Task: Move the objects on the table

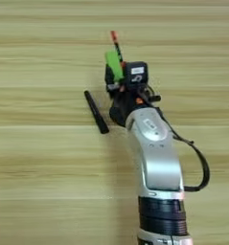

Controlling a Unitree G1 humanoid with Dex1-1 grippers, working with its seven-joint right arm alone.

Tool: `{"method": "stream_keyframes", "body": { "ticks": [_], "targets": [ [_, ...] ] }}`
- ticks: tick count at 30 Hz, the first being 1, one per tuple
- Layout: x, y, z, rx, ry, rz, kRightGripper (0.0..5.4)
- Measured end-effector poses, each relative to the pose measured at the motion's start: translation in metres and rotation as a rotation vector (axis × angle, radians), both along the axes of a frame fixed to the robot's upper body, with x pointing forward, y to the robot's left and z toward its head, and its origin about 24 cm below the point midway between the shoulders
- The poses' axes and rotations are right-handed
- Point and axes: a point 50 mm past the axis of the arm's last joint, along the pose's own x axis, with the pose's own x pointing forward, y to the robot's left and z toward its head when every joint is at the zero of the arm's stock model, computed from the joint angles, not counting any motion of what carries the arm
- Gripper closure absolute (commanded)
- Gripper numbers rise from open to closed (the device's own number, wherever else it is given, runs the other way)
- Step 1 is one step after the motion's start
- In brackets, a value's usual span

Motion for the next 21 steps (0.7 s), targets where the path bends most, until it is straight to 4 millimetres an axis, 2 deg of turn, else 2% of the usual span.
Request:
{"method": "stream_keyframes", "body": {
  "ticks": [4, 10, 21],
  "targets": [
    [-0.006, -0.022, 0.007, -0.021, -0.022, -0.071, 3.3],
    [-0.022, -0.058, 0.006, -0.041, 0.003, -0.192, 3.3],
    [-0.034, -0.088, -0.01, -0.012, 0.069, -0.293, 3.3]
  ]
}}
